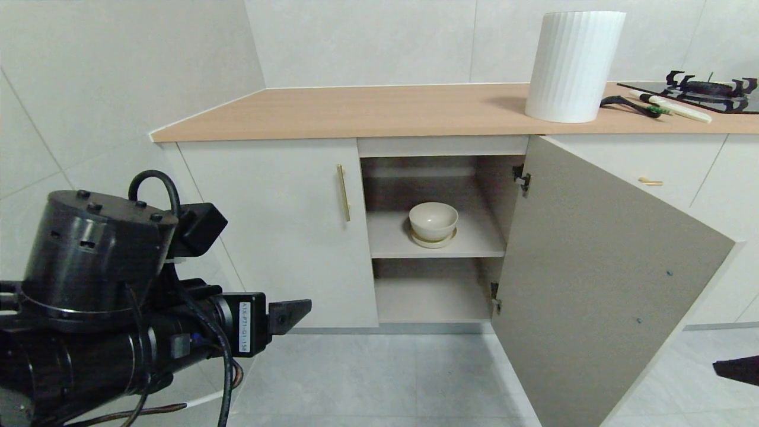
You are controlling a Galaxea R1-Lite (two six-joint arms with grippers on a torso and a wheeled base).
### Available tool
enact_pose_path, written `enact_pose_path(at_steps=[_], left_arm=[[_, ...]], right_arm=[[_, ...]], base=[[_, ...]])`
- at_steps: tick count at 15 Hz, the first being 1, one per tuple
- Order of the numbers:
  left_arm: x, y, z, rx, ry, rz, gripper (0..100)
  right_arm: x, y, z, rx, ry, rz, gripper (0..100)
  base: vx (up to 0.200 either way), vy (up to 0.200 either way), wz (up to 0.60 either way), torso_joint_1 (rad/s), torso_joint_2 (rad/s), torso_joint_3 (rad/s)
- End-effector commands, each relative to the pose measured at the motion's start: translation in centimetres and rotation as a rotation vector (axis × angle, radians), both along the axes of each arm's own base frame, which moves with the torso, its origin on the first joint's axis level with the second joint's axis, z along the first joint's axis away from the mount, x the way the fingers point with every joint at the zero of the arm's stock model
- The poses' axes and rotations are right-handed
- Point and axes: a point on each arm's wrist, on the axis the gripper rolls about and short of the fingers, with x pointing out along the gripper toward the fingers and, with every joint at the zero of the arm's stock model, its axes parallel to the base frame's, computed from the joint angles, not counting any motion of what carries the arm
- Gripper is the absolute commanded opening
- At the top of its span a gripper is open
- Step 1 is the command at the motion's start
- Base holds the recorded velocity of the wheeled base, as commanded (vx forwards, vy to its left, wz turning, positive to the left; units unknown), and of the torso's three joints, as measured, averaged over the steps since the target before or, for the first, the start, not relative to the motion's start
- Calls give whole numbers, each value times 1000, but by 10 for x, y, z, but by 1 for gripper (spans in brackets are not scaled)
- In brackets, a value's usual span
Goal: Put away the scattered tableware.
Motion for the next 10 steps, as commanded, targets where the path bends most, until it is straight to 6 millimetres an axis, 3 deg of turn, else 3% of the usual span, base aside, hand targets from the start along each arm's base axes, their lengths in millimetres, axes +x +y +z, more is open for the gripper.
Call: enact_pose_path(at_steps=[1,5,10], left_arm=[[0,0,-1,2,2,1,100],[0,0,-1,1,3,-1,100],[1,-1,-1,2,4,-1,100]], right_arm=[[8,-15,5,-21,-24,-109,100],[24,-30,5,-32,-70,-209,100],[63,-53,-4,-28,-127,-329,100]], base=[[0,0,0,0,0,0],[0,0,0,0,0,0],[0,0,0,0,0,0]])
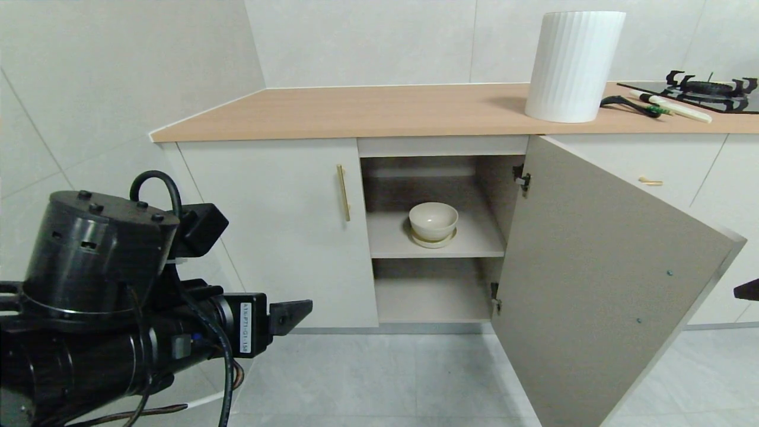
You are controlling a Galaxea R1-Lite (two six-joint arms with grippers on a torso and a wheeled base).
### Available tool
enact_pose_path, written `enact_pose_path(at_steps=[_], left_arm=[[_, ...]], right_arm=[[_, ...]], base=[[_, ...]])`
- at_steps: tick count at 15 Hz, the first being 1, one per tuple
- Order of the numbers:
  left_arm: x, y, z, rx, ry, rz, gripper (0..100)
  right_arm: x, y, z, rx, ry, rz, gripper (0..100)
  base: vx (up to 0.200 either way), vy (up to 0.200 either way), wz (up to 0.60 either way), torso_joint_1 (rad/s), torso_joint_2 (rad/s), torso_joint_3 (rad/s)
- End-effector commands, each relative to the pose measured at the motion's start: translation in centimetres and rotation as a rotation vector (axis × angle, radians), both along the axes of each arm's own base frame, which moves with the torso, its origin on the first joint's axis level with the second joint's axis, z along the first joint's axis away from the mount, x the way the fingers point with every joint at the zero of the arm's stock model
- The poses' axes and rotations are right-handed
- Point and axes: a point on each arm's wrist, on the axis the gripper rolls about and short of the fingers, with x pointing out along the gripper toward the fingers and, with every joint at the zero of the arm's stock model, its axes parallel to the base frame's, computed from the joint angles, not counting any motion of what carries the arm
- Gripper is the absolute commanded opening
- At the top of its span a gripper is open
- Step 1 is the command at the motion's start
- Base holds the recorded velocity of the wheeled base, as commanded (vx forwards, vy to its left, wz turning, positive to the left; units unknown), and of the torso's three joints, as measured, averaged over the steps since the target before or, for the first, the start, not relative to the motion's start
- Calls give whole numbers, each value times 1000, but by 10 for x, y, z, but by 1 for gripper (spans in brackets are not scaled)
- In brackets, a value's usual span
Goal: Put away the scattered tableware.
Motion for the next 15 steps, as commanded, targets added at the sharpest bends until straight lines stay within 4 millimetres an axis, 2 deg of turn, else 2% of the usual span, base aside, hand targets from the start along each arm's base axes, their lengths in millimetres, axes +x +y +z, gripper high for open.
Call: enact_pose_path(at_steps=[1,3,7,15], left_arm=[[0,0,0,1,2,1,100],[0,0,0,1,2,1,100],[0,0,0,1,2,1,100],[0,0,0,-1,-1,1,100]], right_arm=[[24,-12,-15,13,48,-49,100],[42,-18,-23,34,36,-79,100],[59,-17,-38,48,-16,-80,100],[60,25,-48,123,-18,36,100]], base=[[0,0,0,0,0,0],[0,0,0,0,0,0],[0,0,0,0,0,0],[0,0,0,0,0,0]])
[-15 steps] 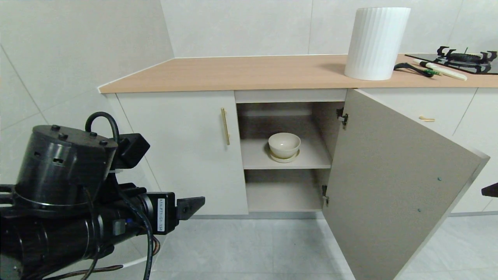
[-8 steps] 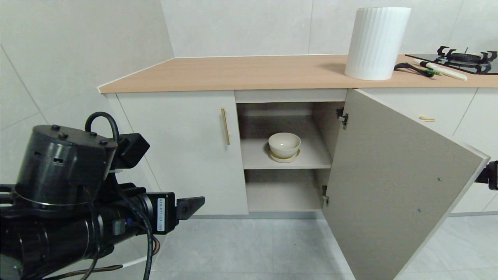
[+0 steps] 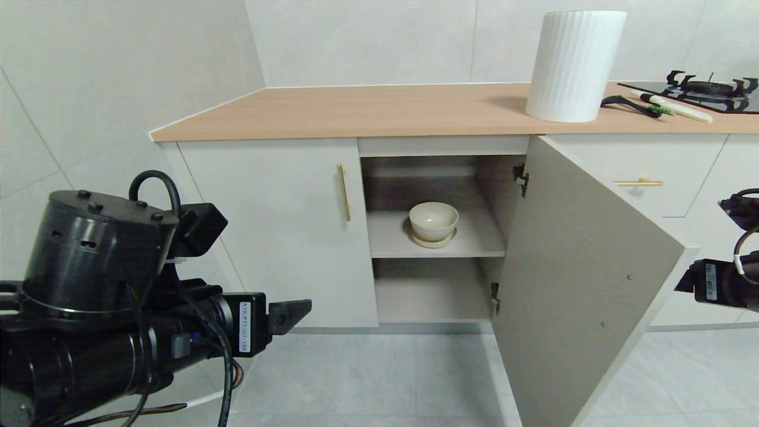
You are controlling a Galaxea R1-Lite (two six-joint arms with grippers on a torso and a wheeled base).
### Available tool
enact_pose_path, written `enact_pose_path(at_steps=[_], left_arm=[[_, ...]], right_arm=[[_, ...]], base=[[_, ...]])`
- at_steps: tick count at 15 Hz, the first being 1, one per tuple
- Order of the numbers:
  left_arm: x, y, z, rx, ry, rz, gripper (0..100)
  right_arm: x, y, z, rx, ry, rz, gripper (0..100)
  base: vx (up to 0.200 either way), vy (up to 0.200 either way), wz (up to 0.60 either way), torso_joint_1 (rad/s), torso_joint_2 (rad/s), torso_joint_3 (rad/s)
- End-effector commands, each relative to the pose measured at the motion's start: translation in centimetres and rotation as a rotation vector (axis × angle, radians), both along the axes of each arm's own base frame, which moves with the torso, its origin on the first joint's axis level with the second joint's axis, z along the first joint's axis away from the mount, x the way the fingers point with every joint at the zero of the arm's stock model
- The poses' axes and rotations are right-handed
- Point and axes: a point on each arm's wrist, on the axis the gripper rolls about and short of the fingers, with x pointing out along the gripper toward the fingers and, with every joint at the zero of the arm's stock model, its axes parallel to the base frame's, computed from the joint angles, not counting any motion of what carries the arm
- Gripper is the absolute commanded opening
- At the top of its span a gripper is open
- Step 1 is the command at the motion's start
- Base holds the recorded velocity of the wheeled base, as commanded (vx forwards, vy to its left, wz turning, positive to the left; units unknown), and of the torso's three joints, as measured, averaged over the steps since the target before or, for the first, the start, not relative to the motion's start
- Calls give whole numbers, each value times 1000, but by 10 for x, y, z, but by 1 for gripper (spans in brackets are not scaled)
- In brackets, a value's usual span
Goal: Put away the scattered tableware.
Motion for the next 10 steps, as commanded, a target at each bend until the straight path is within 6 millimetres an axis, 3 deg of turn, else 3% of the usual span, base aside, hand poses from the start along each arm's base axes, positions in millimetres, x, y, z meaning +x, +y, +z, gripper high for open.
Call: enact_pose_path(at_steps=[1,10], left_arm=[[0,0,0,-1,0,0,100],[0,0,1,-2,-2,0,100]], right_arm=[[-1,15,-1,28,-2,41,100],[-2,83,-9,190,-20,183,100]], base=[[0,0,0,0,0,0],[0,0,0,0,0,0]])
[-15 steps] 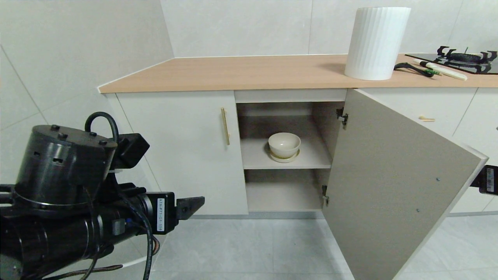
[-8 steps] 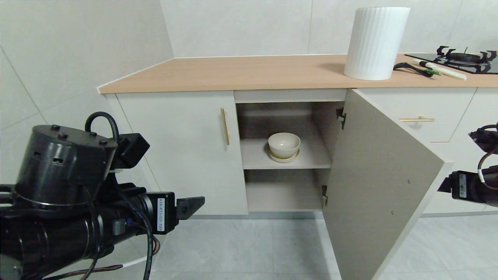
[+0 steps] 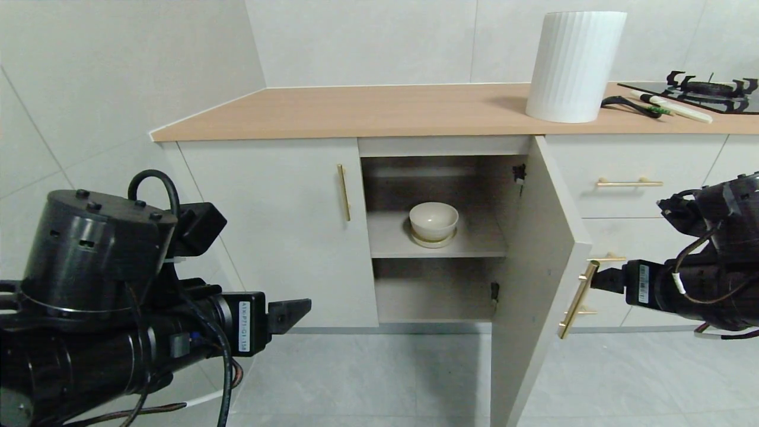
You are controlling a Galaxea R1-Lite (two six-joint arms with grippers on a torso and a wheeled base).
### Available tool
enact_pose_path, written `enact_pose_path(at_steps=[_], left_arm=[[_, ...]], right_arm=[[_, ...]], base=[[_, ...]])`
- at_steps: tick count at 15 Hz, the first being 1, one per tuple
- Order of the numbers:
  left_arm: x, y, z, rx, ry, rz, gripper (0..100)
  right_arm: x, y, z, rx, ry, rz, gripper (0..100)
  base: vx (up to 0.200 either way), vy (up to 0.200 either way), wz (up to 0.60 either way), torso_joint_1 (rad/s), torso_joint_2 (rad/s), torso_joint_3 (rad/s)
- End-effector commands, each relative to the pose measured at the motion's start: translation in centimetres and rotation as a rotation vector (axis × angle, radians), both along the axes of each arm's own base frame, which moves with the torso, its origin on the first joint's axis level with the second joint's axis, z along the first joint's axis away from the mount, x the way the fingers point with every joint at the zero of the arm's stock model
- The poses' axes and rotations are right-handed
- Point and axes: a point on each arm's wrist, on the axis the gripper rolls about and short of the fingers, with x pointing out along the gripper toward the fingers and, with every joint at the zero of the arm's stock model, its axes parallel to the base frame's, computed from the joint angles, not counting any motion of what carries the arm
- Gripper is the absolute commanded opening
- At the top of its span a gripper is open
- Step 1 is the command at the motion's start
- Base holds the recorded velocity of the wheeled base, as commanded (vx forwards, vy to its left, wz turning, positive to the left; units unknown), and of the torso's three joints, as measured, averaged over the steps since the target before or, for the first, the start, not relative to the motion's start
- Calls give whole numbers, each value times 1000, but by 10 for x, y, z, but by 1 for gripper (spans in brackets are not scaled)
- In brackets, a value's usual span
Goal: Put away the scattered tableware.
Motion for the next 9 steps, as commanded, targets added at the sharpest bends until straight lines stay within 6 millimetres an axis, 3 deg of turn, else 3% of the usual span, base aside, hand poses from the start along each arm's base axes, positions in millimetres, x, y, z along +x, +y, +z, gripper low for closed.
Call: enact_pose_path(at_steps=[1,9], left_arm=[[0,0,0,0,-1,1,100],[0,0,1,-4,-3,1,100]], right_arm=[[4,14,-9,5,22,38,100],[28,72,-31,15,-5,203,100]], base=[[0,0,0,0,0,0],[0,0,0,0,0,0]])
